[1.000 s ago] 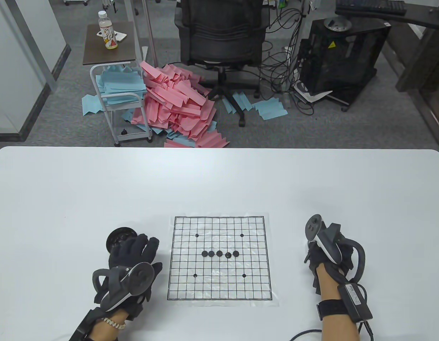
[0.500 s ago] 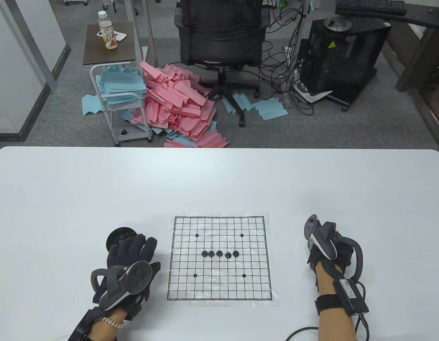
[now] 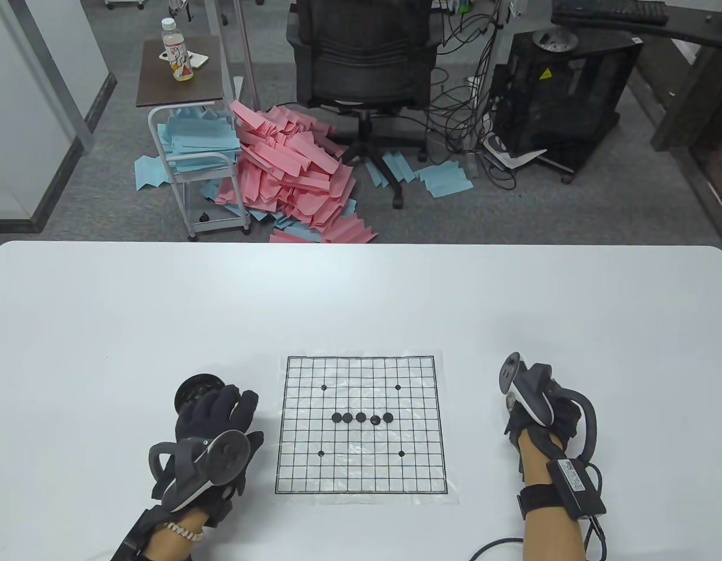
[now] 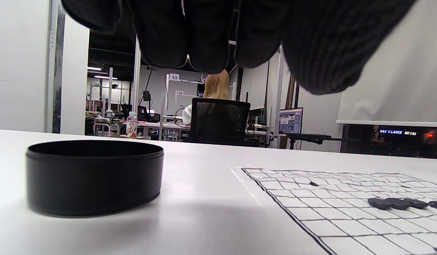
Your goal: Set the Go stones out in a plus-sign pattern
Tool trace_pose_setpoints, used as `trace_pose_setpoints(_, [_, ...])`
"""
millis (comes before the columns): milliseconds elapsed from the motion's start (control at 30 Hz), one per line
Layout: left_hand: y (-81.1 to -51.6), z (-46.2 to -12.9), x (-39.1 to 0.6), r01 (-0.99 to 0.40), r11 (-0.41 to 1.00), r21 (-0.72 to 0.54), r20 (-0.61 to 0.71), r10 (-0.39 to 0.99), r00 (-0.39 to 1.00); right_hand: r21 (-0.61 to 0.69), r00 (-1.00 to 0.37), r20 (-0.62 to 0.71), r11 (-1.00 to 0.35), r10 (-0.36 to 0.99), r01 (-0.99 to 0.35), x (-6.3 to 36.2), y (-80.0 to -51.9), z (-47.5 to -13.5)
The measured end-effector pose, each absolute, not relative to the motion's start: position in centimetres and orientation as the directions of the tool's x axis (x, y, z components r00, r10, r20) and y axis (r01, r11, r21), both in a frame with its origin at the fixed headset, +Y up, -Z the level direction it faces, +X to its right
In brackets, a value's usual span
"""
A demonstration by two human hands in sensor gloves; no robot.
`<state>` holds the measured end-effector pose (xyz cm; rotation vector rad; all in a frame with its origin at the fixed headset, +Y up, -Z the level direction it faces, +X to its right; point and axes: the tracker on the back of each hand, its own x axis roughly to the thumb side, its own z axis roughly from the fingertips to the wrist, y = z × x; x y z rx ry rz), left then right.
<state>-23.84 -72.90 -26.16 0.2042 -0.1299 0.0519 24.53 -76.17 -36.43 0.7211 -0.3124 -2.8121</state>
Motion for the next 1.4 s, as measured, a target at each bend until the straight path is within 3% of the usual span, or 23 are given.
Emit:
trace_pose_setpoints(500, [-72.9, -26.1, -23.8, -0.064, 0.977, 0.201, 0.138, 0.037, 0.990, 0.263, -0.850, -0.438, -0.946, -0.293, 0.191, 24.9, -77.7, -36.8])
trace_pose_setpoints(733, [-72.9, -26.2, -23.9, -0.068, 0.978, 0.199, 0.135, 0.041, 0.990, 0.172, -0.863, -0.428, -0.961, -0.269, 0.215, 25.1, -77.6, -36.0])
trace_pose_setpoints(900, [-72.9, -26.2, -23.9, -0.071, 0.977, 0.202, 0.136, 0.044, 0.990, 0.087, -0.856, -0.434, -0.959, -0.280, 0.270, 24.5, -76.1, -35.6])
trace_pose_setpoints(1033, [-72.9, -26.2, -23.9, -0.074, 0.976, 0.204, 0.137, 0.046, 0.990, -0.020, -0.890, -0.400, -0.969, -0.218, 0.246, 22.4, -74.1, -35.6])
trace_pose_setpoints(1167, [-72.9, -26.2, -24.0, -0.074, 0.976, 0.205, 0.137, 0.046, 0.989, -0.084, -0.951, -0.300, -0.990, -0.080, 0.109, 18.4, -72.5, -35.7])
trace_pose_setpoints(1400, [-72.8, -26.2, -24.0, -0.073, 0.976, 0.207, 0.141, 0.044, 0.989, -0.048, -0.990, -0.125, -0.997, 0.063, -0.057, 10.7, -72.3, -36.4])
